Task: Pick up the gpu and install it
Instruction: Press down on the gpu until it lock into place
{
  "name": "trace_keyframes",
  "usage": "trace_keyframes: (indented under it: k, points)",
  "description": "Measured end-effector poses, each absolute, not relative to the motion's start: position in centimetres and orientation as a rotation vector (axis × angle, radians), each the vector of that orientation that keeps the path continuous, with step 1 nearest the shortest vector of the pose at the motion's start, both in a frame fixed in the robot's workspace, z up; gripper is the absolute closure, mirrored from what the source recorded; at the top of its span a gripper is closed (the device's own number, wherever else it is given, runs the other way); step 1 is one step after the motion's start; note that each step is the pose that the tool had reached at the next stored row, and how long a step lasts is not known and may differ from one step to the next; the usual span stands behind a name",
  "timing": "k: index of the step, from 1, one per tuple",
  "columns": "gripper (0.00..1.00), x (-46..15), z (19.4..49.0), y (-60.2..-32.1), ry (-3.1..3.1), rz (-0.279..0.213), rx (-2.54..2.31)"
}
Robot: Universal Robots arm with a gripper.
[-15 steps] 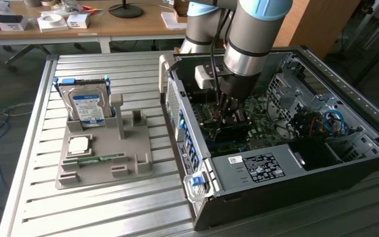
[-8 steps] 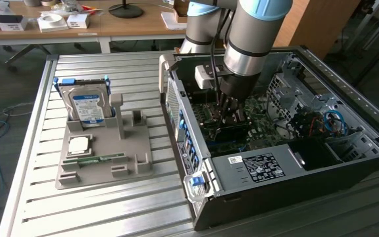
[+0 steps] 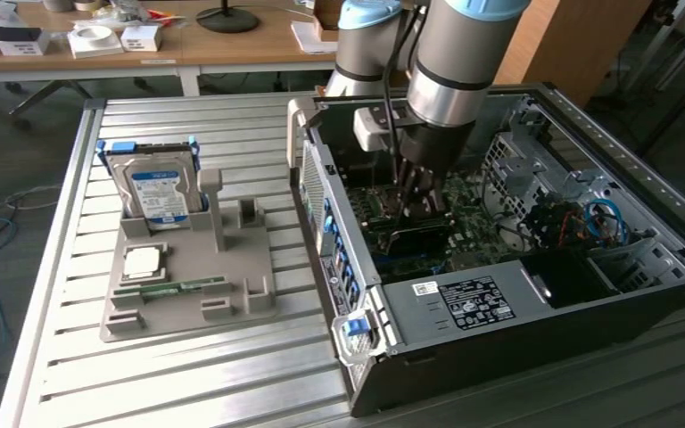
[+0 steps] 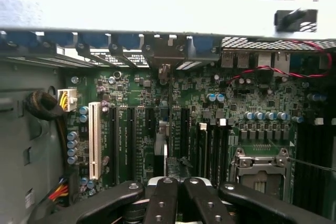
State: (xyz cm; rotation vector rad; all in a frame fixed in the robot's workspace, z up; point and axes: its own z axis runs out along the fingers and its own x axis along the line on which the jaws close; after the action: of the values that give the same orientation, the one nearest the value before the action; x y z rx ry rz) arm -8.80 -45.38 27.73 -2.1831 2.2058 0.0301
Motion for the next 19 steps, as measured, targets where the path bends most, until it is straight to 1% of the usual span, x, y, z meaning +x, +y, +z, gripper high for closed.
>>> trace_keyframes:
  k: [19]
  points:
    - [0.89,-8.8,30.8,-45.4,2.206,0.03,-2.183]
